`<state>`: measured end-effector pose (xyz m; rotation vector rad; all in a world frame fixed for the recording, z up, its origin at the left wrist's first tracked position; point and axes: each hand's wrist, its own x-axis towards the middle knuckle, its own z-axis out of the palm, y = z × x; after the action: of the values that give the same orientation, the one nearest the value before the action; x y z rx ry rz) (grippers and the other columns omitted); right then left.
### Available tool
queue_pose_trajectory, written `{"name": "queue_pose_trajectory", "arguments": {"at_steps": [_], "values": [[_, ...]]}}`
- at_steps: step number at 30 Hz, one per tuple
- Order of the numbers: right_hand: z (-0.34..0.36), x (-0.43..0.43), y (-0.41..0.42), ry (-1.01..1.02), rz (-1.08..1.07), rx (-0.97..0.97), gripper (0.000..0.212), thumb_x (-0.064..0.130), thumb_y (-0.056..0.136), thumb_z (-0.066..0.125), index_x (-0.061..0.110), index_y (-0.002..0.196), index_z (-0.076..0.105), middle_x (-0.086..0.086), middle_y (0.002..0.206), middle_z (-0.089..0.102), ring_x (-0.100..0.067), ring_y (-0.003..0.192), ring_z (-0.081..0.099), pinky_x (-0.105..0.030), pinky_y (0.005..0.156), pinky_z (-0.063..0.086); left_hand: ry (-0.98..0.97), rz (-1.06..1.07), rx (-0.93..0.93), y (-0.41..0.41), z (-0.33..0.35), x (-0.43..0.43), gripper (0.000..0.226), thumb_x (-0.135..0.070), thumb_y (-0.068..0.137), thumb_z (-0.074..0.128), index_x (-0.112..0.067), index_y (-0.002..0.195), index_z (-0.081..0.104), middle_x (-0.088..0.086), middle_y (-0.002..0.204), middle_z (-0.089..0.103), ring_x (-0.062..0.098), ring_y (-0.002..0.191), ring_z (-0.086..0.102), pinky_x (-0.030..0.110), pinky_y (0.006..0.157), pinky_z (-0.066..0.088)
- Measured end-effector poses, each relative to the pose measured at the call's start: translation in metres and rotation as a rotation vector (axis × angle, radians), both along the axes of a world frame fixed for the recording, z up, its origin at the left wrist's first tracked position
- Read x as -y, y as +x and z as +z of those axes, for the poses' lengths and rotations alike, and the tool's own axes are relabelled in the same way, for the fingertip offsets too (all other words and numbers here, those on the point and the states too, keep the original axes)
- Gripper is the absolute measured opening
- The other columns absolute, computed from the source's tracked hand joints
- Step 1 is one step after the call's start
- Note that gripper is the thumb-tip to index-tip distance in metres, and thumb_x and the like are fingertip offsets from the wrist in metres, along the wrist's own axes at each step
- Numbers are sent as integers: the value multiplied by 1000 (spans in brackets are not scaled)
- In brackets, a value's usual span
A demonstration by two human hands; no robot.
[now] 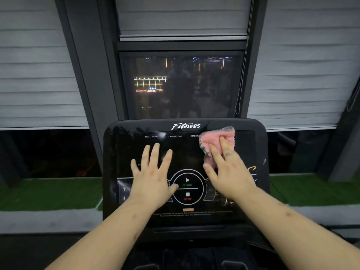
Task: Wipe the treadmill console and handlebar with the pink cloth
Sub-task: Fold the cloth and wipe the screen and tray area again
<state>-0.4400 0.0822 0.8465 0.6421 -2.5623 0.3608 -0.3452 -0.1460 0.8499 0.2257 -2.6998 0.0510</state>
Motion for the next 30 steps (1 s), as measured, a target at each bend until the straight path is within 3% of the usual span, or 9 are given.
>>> {"name": "queue_pose_trajectory", "arguments": {"at_steps": [4, 9, 12, 16, 19, 22, 25, 27, 30], "values": [[-1, 1, 0, -2, -14, 28, 76, 66, 100, 22, 32, 166, 1, -6, 173, -11, -24, 160, -1, -42, 130, 10, -8, -42, -9, -11, 9, -25, 110, -69, 88, 64, -36, 162, -10, 5, 169, -23, 32, 155, -26, 67, 124, 5], [-65, -22, 25, 34, 18, 53, 75, 63, 101, 18, 31, 165, -7, -4, 169, -19, -20, 159, -12, -43, 130, 10, -37, -66, 31, -19, -1, -42, 109, -67, 88, 64, -36, 162, -9, 6, 169, -24, 33, 155, -27, 69, 123, 5], [-97, -40, 37, 31, 32, 22, 76, 55, 104, 33, 33, 164, -7, -4, 172, -8, -23, 160, 3, -45, 126, 25, -55, -54, 54, -23, -7, -48, 108, -68, 89, 63, -36, 162, -9, 7, 168, -25, 35, 154, -28, 70, 122, 6], [-80, -44, 24, -37, 35, 6, 71, 50, 106, 34, 35, 164, -4, -8, 171, 9, -28, 155, 23, -47, 121, 36, -78, -34, 77, -27, -10, -50, 108, -67, 89, 63, -36, 162, -9, 8, 168, -27, 37, 153, -31, 71, 122, 7], [-35, -33, -2, -72, 19, -10, 63, 49, 108, 31, 31, 166, 11, -15, 172, 9, -32, 155, 22, -49, 123, 31, -87, -22, 82, -28, -12, -51, 109, -67, 89, 64, -35, 162, -10, 9, 168, -28, 38, 152, -32, 71, 122, 7], [4, -26, -18, -47, -14, 19, 62, 50, 109, 28, 31, 165, 11, -11, 173, 2, -29, 158, 11, -44, 129, 16, -79, -22, 72, -28, -12, -52, 110, -67, 88, 65, -35, 162, -8, 8, 168, -27, 37, 153, -31, 71, 122, 8], [0, -28, -13, -74, -17, 5, 62, 50, 109, 29, 29, 165, 13, -11, 173, 2, -28, 158, 9, -39, 128, 9, -75, -21, 69, -27, -12, -52, 109, -67, 87, 66, -35, 162, -7, 9, 168, -25, 37, 153, -29, 71, 122, 8], [-25, -34, -1, -105, -2, -28, 61, 48, 109, 32, 31, 165, 14, -13, 172, 8, -29, 157, 15, -38, 126, 11, -74, -23, 64, -27, -12, -52, 109, -67, 87, 66, -36, 163, -5, 9, 169, -24, 37, 153, -29, 71, 122, 8], [-72, -51, 16, -97, -14, -13, 62, 46, 108, 33, 30, 165, 15, -14, 170, 12, -32, 155, 23, -47, 124, 29, -58, -24, 69, -27, -11, -53, 107, -66, 88, 66, -35, 163, -5, 8, 168, -25, 37, 154, -29, 71, 122, 9]]}}
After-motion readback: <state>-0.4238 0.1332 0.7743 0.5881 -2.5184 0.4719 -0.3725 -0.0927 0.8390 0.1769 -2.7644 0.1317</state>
